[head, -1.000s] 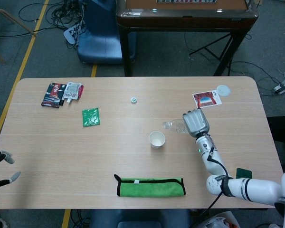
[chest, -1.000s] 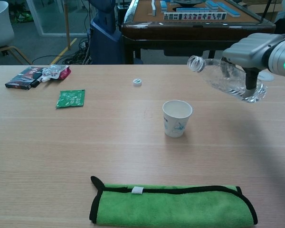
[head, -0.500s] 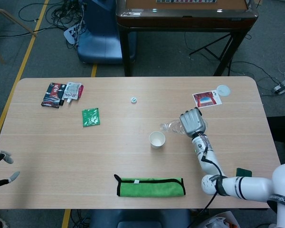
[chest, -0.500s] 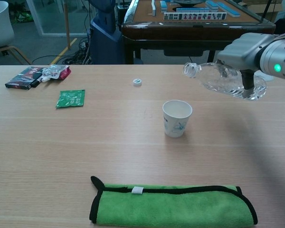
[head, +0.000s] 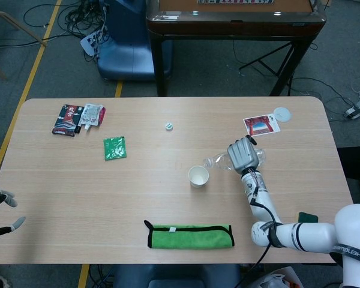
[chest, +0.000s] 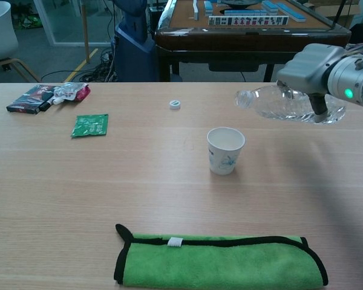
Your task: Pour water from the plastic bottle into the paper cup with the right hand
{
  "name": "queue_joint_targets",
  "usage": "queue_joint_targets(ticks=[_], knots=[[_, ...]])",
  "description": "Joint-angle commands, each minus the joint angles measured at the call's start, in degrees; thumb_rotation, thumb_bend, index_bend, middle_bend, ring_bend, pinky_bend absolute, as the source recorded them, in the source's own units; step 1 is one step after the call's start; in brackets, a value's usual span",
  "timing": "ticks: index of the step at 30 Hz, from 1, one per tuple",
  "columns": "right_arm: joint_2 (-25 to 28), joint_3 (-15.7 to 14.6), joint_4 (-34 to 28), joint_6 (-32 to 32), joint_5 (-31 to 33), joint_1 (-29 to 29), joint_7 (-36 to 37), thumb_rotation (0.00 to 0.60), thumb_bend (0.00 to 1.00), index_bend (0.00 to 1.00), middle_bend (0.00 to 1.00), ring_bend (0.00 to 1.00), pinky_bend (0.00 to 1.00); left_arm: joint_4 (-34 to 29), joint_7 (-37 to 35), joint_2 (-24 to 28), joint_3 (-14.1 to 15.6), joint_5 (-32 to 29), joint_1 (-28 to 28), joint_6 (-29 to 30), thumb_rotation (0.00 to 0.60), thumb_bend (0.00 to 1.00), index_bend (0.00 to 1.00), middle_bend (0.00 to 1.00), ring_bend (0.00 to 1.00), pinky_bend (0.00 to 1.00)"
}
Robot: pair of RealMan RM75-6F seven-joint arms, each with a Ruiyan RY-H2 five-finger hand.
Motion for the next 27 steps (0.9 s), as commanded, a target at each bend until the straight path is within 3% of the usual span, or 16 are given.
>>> queue_joint_targets(ticks=[1, 27], knots=[[-0.4, -0.4, 0.2, 0.5, 0.1, 0.3, -0.8, 0.600, 0.12, 0.55, 0.58, 0.46, 0.45, 0.0, 0.0, 0.0, 0.0, 0.0, 0.0, 0.1, 0.600, 0.11, 0.53, 0.39, 0.36, 0.56], [-2.0, -2.3, 1.4, 2.7, -1.4, 1.0, -5.2, 0.600, 0.12, 0.55, 0.59, 0.46, 0.45, -0.2, -0.3, 0.2, -0.1, 0.0, 0.1, 0.0, 0.600, 0.11, 0.53, 0.39, 0.36, 0.56]])
